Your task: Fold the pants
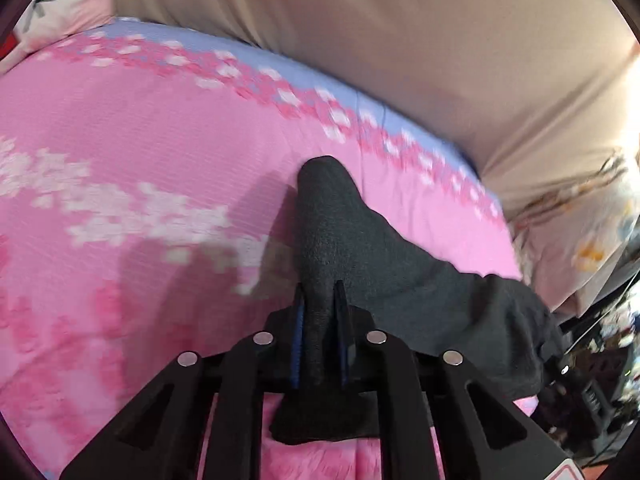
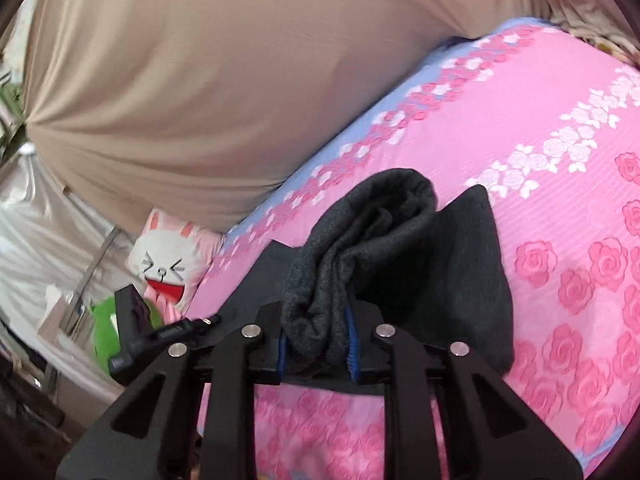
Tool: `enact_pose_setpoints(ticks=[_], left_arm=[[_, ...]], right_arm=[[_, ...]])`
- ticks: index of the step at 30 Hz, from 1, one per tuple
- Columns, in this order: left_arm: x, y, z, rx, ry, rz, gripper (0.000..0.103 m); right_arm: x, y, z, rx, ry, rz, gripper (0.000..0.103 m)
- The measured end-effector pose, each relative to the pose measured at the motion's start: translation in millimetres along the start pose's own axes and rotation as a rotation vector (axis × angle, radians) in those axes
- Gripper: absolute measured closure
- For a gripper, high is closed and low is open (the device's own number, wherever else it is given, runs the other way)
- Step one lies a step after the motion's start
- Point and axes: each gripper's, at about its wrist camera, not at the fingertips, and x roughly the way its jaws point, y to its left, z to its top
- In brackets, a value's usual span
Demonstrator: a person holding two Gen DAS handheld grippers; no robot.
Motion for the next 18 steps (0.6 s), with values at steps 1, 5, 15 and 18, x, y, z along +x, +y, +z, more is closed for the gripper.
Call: enact_pose_setpoints(ticks=[1,5,15,18], left_arm=[[-2.5,5.2,-1.6,-0.002,0.019,0.004,0.092],[32.9,16.9,-22.4,0.067,0.155,0.116,0.082],[4.9,-21.3,-27.4,0.174,0.011,0.137,0.045],[2.4,-37.3,-32.6,0.238,-0.009,0.164,0.04]], right_arm=[[2.4,-2.7,-7.1,-0.009,0.021,-0.03,0.083],[34.5,-40.6,-42.3,0.002,0.127,-0.17,0.08],[74.8,-10.8,7.7,-0.115,0.132,-0.256,0.054],[84.8,-8.5,13.8,-0.128,0.153,-0.255,0.09]])
